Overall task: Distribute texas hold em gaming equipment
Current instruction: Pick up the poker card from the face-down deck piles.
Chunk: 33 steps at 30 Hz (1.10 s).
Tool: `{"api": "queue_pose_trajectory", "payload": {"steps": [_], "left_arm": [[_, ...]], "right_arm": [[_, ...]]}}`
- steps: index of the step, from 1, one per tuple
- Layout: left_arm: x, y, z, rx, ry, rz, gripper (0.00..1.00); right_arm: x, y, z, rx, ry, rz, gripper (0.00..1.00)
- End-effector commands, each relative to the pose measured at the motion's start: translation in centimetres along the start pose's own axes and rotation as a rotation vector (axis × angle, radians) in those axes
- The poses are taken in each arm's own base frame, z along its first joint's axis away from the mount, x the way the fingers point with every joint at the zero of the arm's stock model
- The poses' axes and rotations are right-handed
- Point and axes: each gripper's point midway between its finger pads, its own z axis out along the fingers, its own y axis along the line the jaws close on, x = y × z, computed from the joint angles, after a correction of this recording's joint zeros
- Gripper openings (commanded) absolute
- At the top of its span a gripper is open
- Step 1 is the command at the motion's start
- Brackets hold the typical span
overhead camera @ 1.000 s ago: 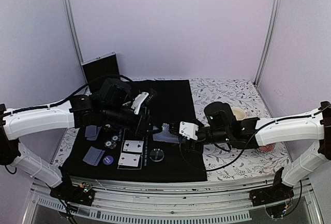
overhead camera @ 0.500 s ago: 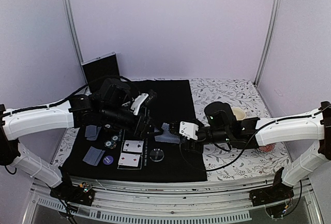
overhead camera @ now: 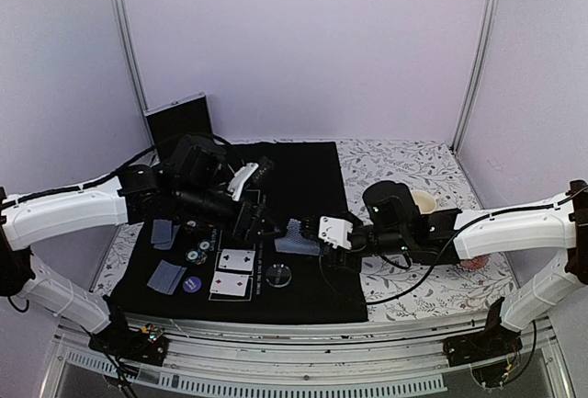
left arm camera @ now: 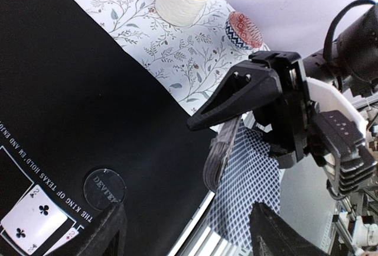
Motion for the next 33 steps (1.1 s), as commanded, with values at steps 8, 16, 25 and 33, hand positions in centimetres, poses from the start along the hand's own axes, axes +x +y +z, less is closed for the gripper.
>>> {"api": "queue_pose_trajectory", "payload": {"steps": [8, 16, 25, 33], "left_arm": [[-0.7, -1.9, -1.9, 0.179, 0.007, -0.015, 0.57], [-0.4, -1.2, -1.1, 0.156, 0.031, -0.027, 0.44], [-0.3, -1.3, -0.8, 0.164, 0.044, -0.022, 0.27], [0.0, -2.7, -1.5, 0.243, 0.051, -0.013, 0.0]], "right_arm": [[-1.4, -0.4, -0.4, 0.01, -0.029, -0.024, 0.51], [-1.5, -0.4, -0.3, 0.007, -0.03, -0.03, 0.51], [-1.6, -0.4, -0.1, 0.004, -0.031, -0.03, 0.51], [-1.5, -0.3, -0.2, 0.003, -0.028, -0.03, 0.51]]}}
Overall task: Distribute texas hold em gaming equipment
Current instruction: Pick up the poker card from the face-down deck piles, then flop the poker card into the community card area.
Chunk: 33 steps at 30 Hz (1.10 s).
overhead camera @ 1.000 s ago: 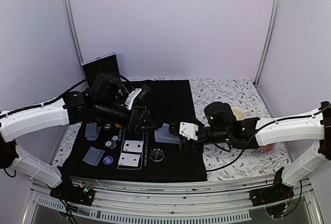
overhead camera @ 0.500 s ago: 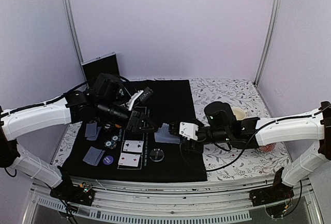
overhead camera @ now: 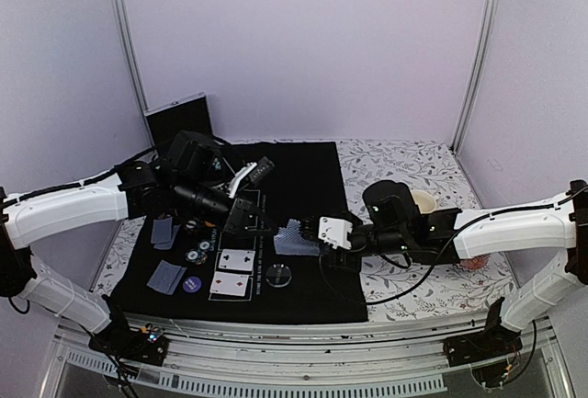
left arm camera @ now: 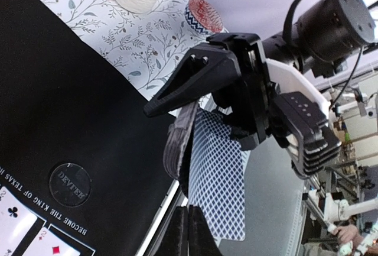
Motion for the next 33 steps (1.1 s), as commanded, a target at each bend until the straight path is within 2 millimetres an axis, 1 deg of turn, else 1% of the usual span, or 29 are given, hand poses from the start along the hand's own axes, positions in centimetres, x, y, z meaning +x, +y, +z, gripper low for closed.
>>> {"api": "queue_pose_trajectory", "payload": {"steps": [1, 5, 8, 14, 16, 18, 21, 23, 25, 27, 29, 32, 33], "left_arm": [[-0.3, -1.4, -0.4, 0.068, -0.004, 0.021, 0.0], [-0.2, -1.4, -0.5, 0.066, -0.009, 0.024, 0.0], [-0.6, -2.0, -0.9, 0.078, -0.03, 0.054, 0.0], [-2.6, -3.9, -2.9, 0.078, -0.106, 0.167, 0.0], [-2.9, -3.9, -3.4, 0.057, -0.112, 0.19, 0.0], [-3.2, -3.3, -3.9, -0.009, -0.108, 0.209, 0.0], [-4.3, -1.6, -5.5, -0.159, -0.118, 0.228, 0.0], [-4.6, -0.1, -6.8, -0.265, -0.106, 0.212, 0.0], [-5.2, 2.7, -8.8, -0.456, -0.104, 0.198, 0.0], [-4.7, 5.9, -10.1, -0.63, -0.056, 0.163, 0.0], [-3.6, 8.8, -11.3, -0.789, 0.009, 0.13, 0.0], [-1.8, 12.6, -12.2, -0.988, 0.109, 0.099, 0.0], [-1.5, 13.6, -12.4, -1.037, 0.127, 0.102, 0.0]], "right_arm": [[-1.4, -0.3, -0.2, 0.003, -0.027, -0.009, 0.51], [-1.5, -0.4, -0.3, 0.009, -0.028, -0.009, 0.51], [-1.5, -0.5, -0.4, 0.013, -0.027, -0.009, 0.51], [-1.0, -0.7, -0.6, 0.015, -0.018, -0.002, 0.51], [-0.8, -0.9, -0.7, 0.014, -0.019, 0.006, 0.51], [-0.4, -1.1, -0.9, 0.017, -0.016, 0.016, 0.51], [0.2, -1.2, -1.1, 0.019, -0.006, 0.028, 0.51], [0.7, -1.2, -1.3, 0.018, 0.004, 0.037, 0.51], [1.0, -1.0, -1.5, 0.017, 0.011, 0.041, 0.51], [1.2, -0.8, -1.8, 0.016, 0.012, 0.046, 0.51], [1.2, -0.8, -2.2, 0.015, 0.014, 0.046, 0.51], [1.1, -0.8, -2.5, 0.013, 0.013, 0.041, 0.51], [1.0, -0.8, -2.6, 0.013, 0.01, 0.039, 0.51]]}}
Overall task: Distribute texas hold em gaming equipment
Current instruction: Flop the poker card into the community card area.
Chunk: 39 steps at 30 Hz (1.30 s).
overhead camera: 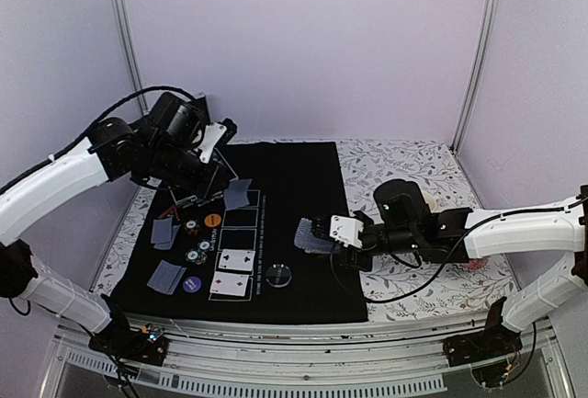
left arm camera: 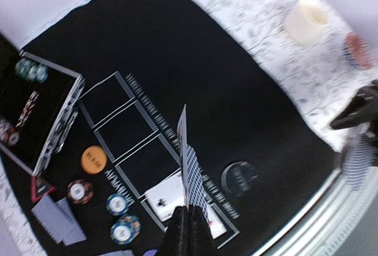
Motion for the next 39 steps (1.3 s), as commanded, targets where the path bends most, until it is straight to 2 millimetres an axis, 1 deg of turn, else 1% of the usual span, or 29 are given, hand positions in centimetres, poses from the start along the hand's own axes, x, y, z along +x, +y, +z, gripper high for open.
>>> {"api": "queue_pose_trajectory", "payload": {"steps": [1, 3, 5, 7, 10, 13, 15, 22, 24, 28, 29, 32, 36, 39], "left_arm": [[5.4, 7.1, 2.3, -0.386, 0.237, 0.072, 0.0], [5.5, 7.7, 3.4, -0.418, 0.231, 0.097, 0.0], [5.3, 8.8, 4.1, -0.49, 0.239, 0.101, 0.0], [5.8, 9.4, 5.3, -0.532, 0.301, 0.088, 0.0], [7.5, 9.6, 7.4, -0.561, 0.428, 0.082, 0.0], [9.0, 10.1, 8.1, -0.6, 0.501, 0.077, 0.0], [9.5, 10.2, 8.4, -0.609, 0.516, 0.071, 0.0], [11.6, 8.9, 12.0, -0.533, 0.603, 0.06, 0.0], [11.8, 8.5, 13.1, -0.505, 0.618, 0.055, 0.0], [11.9, 7.0, 15.1, -0.421, 0.632, 0.033, 0.0], [12.7, 6.9, 16.0, -0.412, 0.663, 0.038, 0.0], [13.1, 6.7, 17.1, -0.402, 0.684, 0.036, 0.0], [13.2, 4.7, 18.4, -0.287, 0.67, 0.007, 0.0], [12.8, 3.9, 19.2, -0.239, 0.642, -0.005, 0.0]], "right_arm": [[-0.7, -0.2, -1.1, 0.001, -0.03, 0.006, 0.51], [-1.0, -0.2, -1.2, 0.001, -0.037, 0.003, 0.51], [-1.1, -0.3, -1.3, 0.001, -0.038, 0.0, 0.51], [-1.2, -0.4, -1.3, 0.003, -0.041, -0.001, 0.51], [-1.4, -0.4, -1.5, 0.006, -0.047, 0.003, 0.51], [-1.3, -0.2, -1.7, 0.003, -0.054, 0.006, 0.51], [-1.1, 0.0, -1.6, 0.001, -0.056, 0.006, 0.51], [-0.9, 0.1, -1.4, 0.001, -0.061, 0.012, 0.51], [-0.8, 0.1, -1.5, 0.002, -0.061, 0.011, 0.51], [-1.2, 0.2, -1.7, -0.012, -0.065, 0.008, 0.51], [-1.3, 0.3, -1.7, -0.016, -0.064, 0.009, 0.51], [-1.2, 0.2, -1.8, -0.01, -0.058, 0.012, 0.51], [-1.1, 0.2, -2.0, -0.001, -0.066, 0.016, 0.51], [-0.9, 0.3, -1.9, -0.006, -0.061, 0.027, 0.51]]}}
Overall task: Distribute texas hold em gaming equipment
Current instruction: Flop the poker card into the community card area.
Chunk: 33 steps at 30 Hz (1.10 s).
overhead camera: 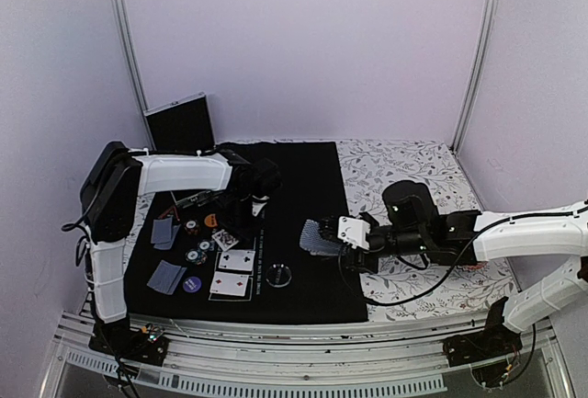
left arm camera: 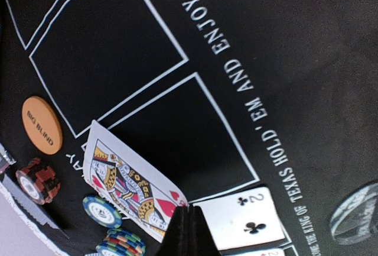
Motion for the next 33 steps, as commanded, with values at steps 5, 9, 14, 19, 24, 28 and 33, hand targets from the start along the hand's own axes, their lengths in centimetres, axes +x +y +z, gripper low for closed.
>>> {"api": "queue_pose_trajectory", "payload": {"steps": [5, 9, 14, 19, 24, 28, 33], "left_arm": [[-2.8, -3.4, -0.3, 0.187, -0.082, -0.003, 0.0], [-3.2, -3.4, 0.1, 0.203, -0.081, -0.027, 0.0], [-4.6, -4.0, -0.4, 0.252, -0.12, -0.031, 0.17], [-6.2, -4.7, -1.9, 0.332, -0.182, -0.024, 0.44], [-7.1, -1.2, -3.6, 0.323, -0.249, -0.069, 0.48], [-6.0, 3.7, -1.6, 0.292, -0.218, -0.177, 0.49], [-5.3, 6.1, 0.4, 0.308, -0.2, -0.228, 0.61]], "right_arm": [[-0.9, -0.4, -0.7, 0.013, -0.036, 0.016, 0.51], [-1.1, -0.4, -1.0, 0.014, -0.041, 0.021, 0.51], [-1.0, -0.3, -1.3, 0.018, -0.036, 0.02, 0.51], [-1.1, -0.4, -1.7, 0.027, -0.044, 0.03, 0.51], [-0.7, -0.1, -1.9, 0.027, -0.044, 0.05, 0.51], [-0.5, 0.1, -1.9, 0.021, -0.044, 0.06, 0.51], [-0.4, 0.0, -1.7, 0.023, -0.035, 0.057, 0.51]]}}
